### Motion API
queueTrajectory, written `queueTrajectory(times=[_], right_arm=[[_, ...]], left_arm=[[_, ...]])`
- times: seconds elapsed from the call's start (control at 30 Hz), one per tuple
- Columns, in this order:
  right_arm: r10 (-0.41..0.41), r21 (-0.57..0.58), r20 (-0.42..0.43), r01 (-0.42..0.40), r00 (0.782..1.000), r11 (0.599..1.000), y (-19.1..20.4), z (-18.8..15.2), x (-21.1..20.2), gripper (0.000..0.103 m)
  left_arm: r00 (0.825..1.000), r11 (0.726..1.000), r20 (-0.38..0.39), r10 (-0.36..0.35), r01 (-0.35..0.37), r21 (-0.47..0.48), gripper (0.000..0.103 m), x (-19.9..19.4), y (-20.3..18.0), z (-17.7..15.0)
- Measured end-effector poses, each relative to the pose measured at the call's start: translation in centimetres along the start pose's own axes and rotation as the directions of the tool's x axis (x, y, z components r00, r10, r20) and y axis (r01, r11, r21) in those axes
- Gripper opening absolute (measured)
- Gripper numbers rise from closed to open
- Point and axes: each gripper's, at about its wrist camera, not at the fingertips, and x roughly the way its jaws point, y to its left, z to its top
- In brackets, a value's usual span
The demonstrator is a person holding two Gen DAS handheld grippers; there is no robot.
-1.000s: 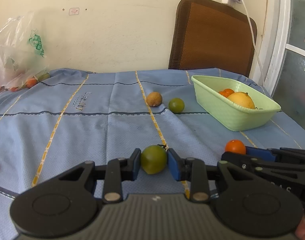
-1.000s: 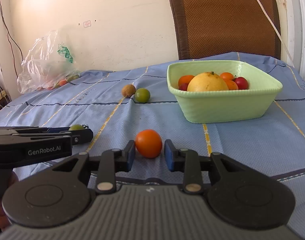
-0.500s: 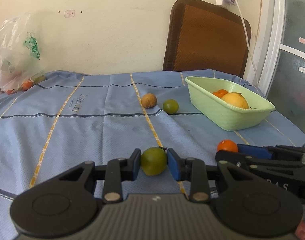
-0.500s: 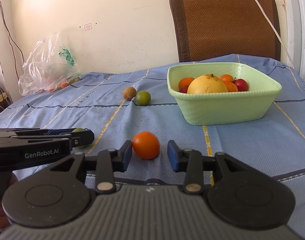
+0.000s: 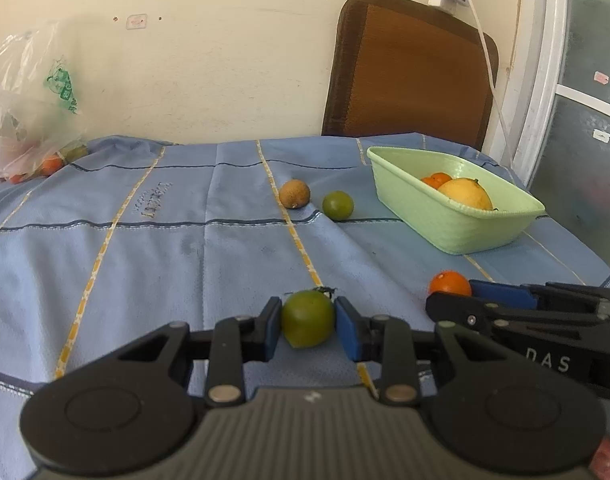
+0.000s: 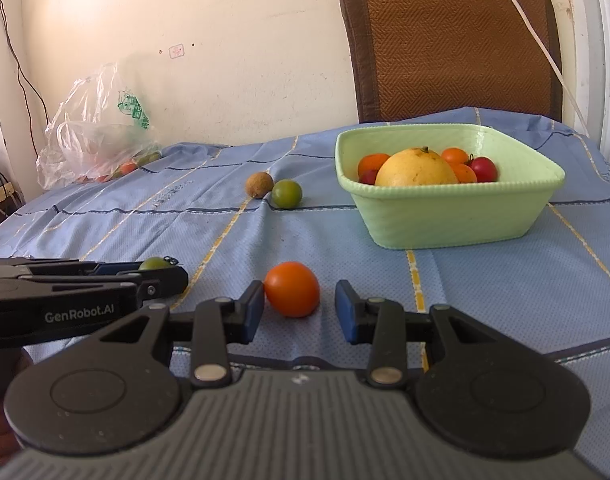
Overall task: Organize fruits
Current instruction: 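Grasp the green lime with the left gripper while the right grasps the orange tomato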
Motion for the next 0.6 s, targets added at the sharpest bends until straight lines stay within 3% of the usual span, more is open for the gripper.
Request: queueTrajectory(times=[0.6], right_arm=[[0.02,-0.008,-0.005,-0.02,1.0,1.0,0.07,0.04,0.06,0.042]], left_arm=[[1.0,1.0,-0.004,0.004,-0.004,0.023,0.034,0.01,-0.44,-0.19]])
